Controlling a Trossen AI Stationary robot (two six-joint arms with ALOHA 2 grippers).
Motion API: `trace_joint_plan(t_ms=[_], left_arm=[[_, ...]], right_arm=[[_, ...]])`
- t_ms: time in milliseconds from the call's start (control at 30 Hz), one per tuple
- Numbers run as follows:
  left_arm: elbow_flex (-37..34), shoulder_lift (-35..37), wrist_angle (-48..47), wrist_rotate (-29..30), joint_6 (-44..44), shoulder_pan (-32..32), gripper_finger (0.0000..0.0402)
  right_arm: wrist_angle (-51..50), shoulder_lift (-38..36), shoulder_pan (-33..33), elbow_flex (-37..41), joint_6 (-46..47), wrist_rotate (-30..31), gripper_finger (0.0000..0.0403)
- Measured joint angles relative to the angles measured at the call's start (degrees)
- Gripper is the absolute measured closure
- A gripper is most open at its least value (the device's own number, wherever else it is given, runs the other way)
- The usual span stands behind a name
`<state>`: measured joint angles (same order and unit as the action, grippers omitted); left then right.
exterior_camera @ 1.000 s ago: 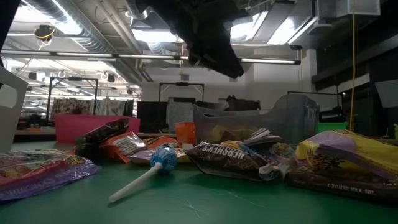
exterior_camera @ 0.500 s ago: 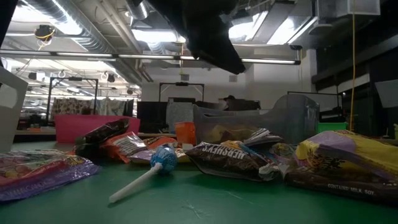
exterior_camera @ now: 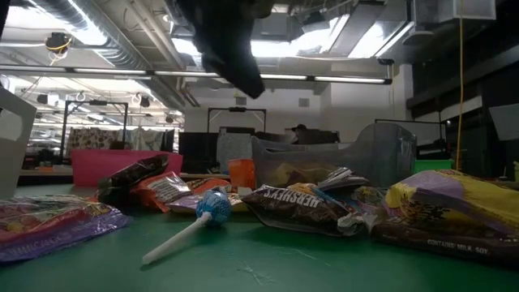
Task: Sort candy
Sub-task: Put the yellow candy pack into the black bin
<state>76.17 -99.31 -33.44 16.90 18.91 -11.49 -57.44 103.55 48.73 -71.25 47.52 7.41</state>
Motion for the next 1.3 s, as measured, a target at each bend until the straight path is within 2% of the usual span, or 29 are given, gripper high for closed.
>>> trace_joint_plan(t_ms=[300,500,600,900,1100,1300], left_arm=[[0.0,0.0,-11.4,0.0,11.8,-2.0,0.0286],[0.0,0.0,-17.2,-2.9,20.0,-2.3,0.0252],[0.0,0.0,-17.0,-3.3,22.7,-3.0,0.0245],[0.0,0.0,-16.9,-3.3,24.6,-5.2,0.0243],[0.0,0.0,-16.9,-3.3,24.9,-6.7,0.0243],[0.0,0.0,-16.9,-3.3,28.9,-8.2,0.0243]], right_arm=[[-17.3,0.0,-5.8,-11.4,-19.3,11.3,0.0395],[-19.3,-0.1,-11.1,-14.0,-34.1,23.1,0.0400],[-19.1,-0.1,-15.1,-14.0,-40.3,25.6,0.0398],[-15.4,-0.1,-27.7,-14.0,-51.3,25.0,0.0400],[-10.1,-0.1,-33.3,-14.0,-58.4,19.0,0.0401],[-4.9,-0.1,-37.0,-14.0,-63.3,11.4,0.0400]])
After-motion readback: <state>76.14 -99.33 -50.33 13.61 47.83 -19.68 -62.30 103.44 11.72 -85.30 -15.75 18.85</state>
